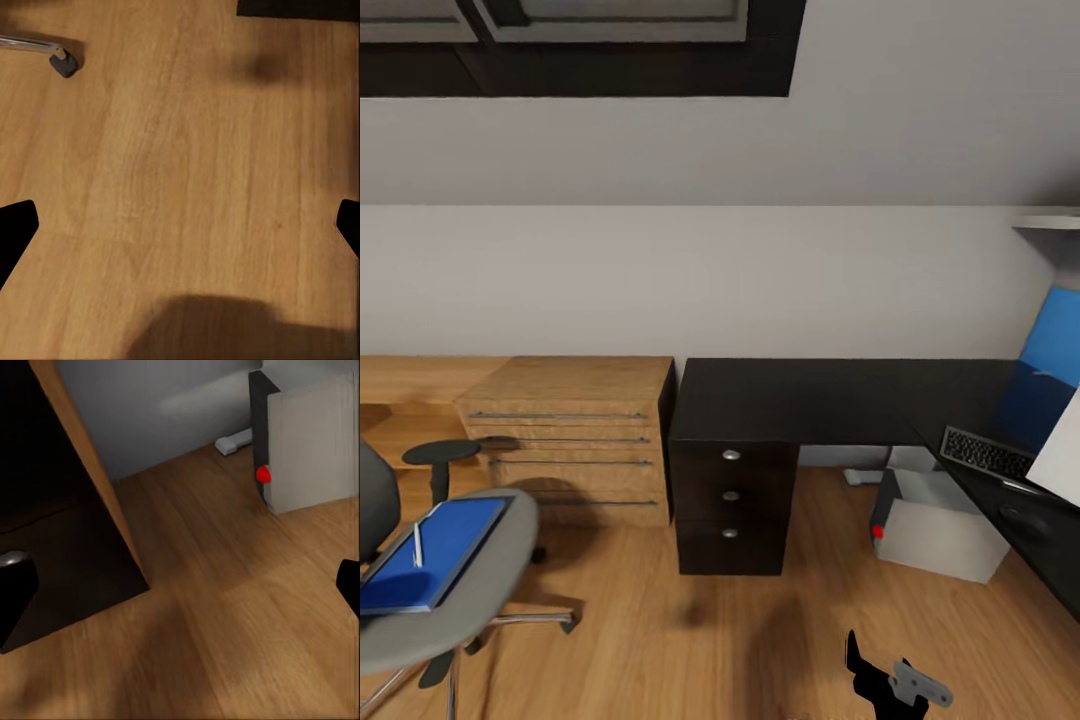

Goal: In the bedroom, organize the workspace by keeping the computer under the desk, ensuring the monitor is on the desk, placing the keyboard on the desk next to the monitor, placing the mouse on the desk next to the keyboard, moving the folder from the swivel chair onto the desk next to the mouse, stacking the notebook on top of the folder with the pen on top of the notebook, and positioning the swivel chair next to the desk.

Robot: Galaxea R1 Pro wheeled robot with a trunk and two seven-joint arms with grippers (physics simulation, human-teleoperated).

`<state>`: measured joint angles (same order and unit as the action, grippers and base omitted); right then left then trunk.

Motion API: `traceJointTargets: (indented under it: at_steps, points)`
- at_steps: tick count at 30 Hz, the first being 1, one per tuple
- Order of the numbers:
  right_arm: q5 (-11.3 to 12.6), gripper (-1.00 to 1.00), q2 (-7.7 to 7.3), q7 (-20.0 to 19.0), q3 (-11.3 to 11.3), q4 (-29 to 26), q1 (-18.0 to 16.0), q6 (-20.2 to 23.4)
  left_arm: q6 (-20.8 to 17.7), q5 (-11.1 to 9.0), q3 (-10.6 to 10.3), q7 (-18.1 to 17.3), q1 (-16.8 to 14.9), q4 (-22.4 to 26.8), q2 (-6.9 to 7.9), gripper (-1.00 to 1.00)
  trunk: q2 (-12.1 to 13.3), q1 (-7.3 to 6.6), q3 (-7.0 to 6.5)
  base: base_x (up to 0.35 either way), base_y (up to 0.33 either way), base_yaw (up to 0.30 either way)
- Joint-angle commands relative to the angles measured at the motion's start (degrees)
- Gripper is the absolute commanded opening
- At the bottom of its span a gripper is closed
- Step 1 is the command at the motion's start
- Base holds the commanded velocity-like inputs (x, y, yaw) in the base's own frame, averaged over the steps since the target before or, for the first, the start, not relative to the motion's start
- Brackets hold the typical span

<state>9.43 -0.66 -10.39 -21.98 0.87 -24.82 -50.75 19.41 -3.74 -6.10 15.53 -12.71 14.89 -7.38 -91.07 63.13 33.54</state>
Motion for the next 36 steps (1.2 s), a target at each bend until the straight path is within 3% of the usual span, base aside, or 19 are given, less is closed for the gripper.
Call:
traceJointTargets:
  at_steps: [1, 9, 13, 26, 36]
  points:
    - [0.6, 1.00, 0.03, -0.6, -0.1, 0.1, -0.1, -0.1, 0.2, -0.4, -0.5, 0.4, 0.0, -0.1, 0.06, 1.00, 0.0, 0.00, 0.06, 0.000, 0.000, -0.286]
    - [0.6, 1.00, 0.13, -0.3, -0.1, 0.1, -0.1, 0.0, 0.2, -0.4, -0.5, 0.4, 0.0, -0.1, 0.25, 1.00, 0.0, 0.00, 0.55, 0.000, 0.000, -0.120]
    - [0.6, 1.00, 0.14, 1.7, -0.1, 0.1, -0.1, 0.0, 0.2, -0.4, -0.5, 0.4, 0.0, -0.1, 0.26, 1.00, 0.0, 0.00, 0.78, 0.028, 0.000, 0.030]
    - [0.6, 1.00, 0.75, 2.5, -0.2, 0.1, -0.1, 0.0, 0.2, -0.4, -0.5, 0.4, 0.0, -0.1, 0.19, 1.00, 0.0, 0.00, 0.87, 0.254, 0.000, 0.004]
    - [0.6, 1.00, 1.54, 2.4, -0.2, 0.2, -0.1, -0.1, 0.2, -0.4, -0.5, 0.4, 0.0, -0.1, 0.19, 1.00, 0.0, 0.00, 0.75, 0.017, 0.000, -0.075]
